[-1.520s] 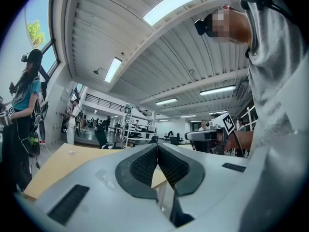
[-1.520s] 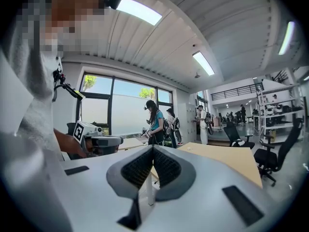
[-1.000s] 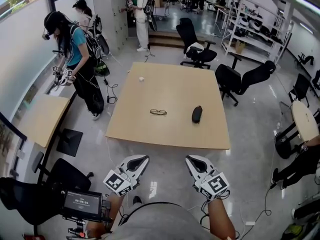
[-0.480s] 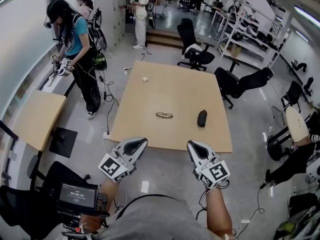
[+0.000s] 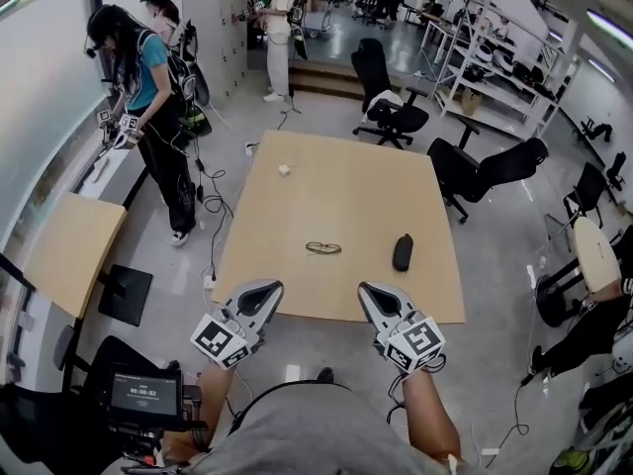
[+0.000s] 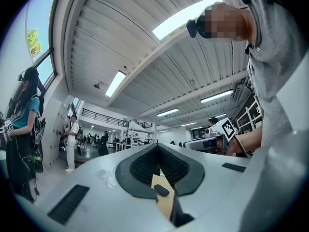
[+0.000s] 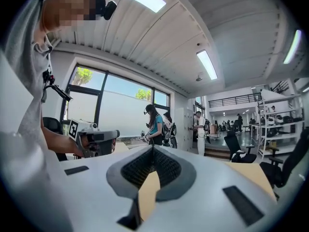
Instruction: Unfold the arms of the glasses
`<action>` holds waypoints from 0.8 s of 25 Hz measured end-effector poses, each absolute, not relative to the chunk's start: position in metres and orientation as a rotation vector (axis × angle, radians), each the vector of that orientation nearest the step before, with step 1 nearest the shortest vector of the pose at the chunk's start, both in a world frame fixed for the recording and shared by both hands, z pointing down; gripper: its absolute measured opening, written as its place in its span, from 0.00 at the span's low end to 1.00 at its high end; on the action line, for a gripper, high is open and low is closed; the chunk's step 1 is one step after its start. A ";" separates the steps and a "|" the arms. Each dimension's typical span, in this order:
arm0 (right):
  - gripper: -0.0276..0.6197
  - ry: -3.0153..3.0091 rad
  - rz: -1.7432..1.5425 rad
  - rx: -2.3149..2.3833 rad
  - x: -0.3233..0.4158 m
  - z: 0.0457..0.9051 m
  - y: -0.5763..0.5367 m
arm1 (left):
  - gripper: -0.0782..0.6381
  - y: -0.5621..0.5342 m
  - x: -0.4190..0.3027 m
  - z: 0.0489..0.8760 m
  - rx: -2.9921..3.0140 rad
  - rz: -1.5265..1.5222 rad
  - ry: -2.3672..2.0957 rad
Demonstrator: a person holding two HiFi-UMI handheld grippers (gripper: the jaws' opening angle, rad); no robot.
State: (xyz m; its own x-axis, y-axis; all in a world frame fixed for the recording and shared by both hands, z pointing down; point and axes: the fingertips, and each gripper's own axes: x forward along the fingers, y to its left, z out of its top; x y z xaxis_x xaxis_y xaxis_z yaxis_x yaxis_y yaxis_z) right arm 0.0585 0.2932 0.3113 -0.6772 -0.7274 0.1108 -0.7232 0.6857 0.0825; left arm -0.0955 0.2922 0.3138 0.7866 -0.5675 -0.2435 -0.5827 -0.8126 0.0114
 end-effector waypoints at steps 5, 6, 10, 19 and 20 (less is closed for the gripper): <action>0.05 -2.817 0.013 1.118 0.086 0.319 0.253 | 0.12 0.258 -0.068 0.326 -2.898 0.254 1.013; 0.05 -2.824 0.012 1.098 0.091 0.320 0.247 | 0.12 0.252 -0.064 0.328 -2.899 0.250 1.035; 0.05 -2.826 0.033 1.054 0.115 0.329 0.213 | 0.12 0.228 -0.035 0.341 -2.926 0.209 1.076; 0.05 -2.837 0.152 1.026 0.138 0.358 0.173 | 0.12 0.189 0.006 0.364 -2.979 0.083 1.052; 0.05 -2.833 0.159 1.025 0.140 0.356 0.167 | 0.12 0.181 0.011 0.362 -2.985 0.075 1.038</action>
